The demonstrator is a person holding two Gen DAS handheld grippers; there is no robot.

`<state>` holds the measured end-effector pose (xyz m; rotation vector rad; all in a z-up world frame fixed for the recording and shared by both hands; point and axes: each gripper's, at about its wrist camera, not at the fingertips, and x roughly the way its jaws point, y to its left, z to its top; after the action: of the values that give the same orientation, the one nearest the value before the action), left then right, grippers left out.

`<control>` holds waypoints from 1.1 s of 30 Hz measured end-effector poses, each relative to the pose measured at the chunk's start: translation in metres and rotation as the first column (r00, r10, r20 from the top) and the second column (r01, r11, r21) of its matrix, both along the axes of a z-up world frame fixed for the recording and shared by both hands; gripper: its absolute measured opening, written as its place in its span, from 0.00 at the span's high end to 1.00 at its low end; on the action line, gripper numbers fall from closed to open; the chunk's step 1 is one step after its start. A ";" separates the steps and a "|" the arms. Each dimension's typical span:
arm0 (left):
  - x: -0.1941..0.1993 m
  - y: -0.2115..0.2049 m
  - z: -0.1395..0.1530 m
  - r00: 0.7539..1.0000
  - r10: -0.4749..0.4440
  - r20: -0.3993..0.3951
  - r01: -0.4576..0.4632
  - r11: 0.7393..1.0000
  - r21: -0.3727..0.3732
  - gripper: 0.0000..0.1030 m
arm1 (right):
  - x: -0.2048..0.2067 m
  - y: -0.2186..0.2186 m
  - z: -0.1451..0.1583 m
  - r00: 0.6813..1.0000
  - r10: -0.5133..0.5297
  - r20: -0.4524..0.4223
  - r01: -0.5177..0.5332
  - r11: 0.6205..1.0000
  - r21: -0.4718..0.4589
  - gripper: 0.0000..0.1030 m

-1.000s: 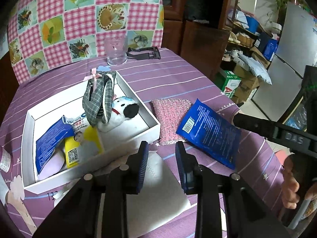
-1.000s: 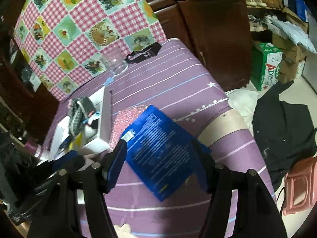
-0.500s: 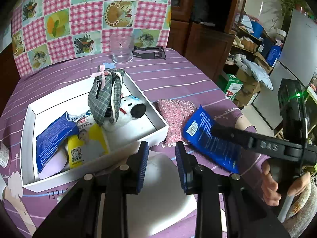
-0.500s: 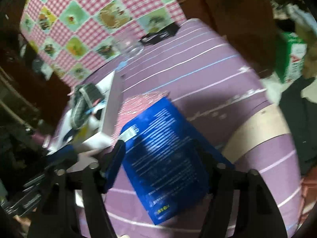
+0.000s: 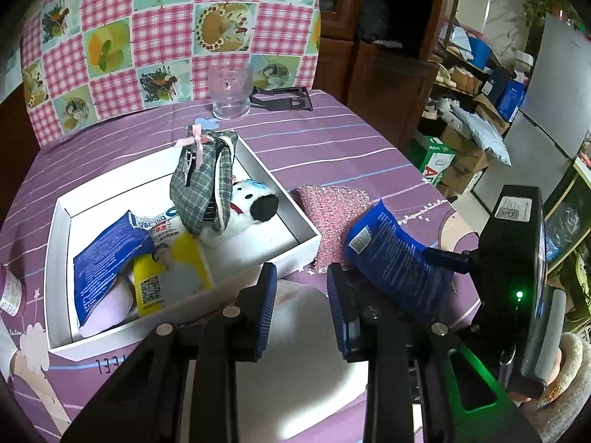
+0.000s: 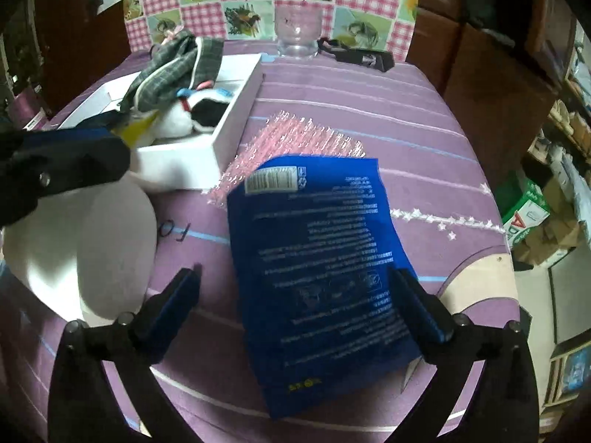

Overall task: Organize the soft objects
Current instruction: 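Lift blue packet upright with right gripper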

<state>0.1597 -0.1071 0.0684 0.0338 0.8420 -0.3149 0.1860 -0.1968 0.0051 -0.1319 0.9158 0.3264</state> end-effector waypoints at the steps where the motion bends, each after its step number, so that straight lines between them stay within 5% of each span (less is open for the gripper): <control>1: 0.000 0.001 0.000 1.000 0.002 0.001 -0.002 1.000 0.000 0.73 | 0.001 -0.003 -0.001 1.000 -0.005 -0.005 0.005 1.000 0.004 0.00; 3: 0.001 0.001 0.000 1.000 0.002 0.001 -0.002 1.000 0.000 0.73 | 0.003 -0.009 -0.002 0.999 -0.028 -0.020 0.028 1.000 0.012 0.01; 8: 0.001 0.003 0.001 1.000 0.011 0.001 -0.011 1.000 -0.003 0.73 | 0.007 -0.022 0.001 0.997 -0.077 -0.013 0.078 0.996 0.033 0.25; 12: 0.002 0.004 0.001 1.000 0.014 0.003 -0.014 1.000 0.001 0.73 | 0.006 -0.031 0.007 0.997 -0.075 -0.029 0.078 0.989 0.126 0.33; 21: 0.001 0.004 0.002 1.000 0.016 0.013 -0.016 1.000 0.009 0.73 | -0.008 -0.029 0.020 0.998 -0.061 0.003 0.060 0.985 0.163 0.56; 23: 0.000 0.005 0.003 1.000 0.015 0.017 -0.015 1.000 0.012 0.73 | -0.010 -0.032 0.023 0.999 -0.053 -0.005 0.052 0.978 0.203 0.78; 26: 0.001 0.005 0.005 1.000 0.015 0.022 -0.016 1.000 0.014 0.73 | -0.011 -0.037 0.027 0.998 -0.056 -0.010 0.057 0.968 0.245 0.87; 33: 0.000 0.005 0.004 1.000 0.014 0.022 -0.015 1.000 0.015 0.73 | -0.014 -0.040 0.036 0.999 -0.045 -0.014 0.047 0.943 0.330 0.93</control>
<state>0.1601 -0.1025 0.0728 0.0450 0.8227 -0.2940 0.1716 -0.2366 0.0410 0.2001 0.8564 0.4324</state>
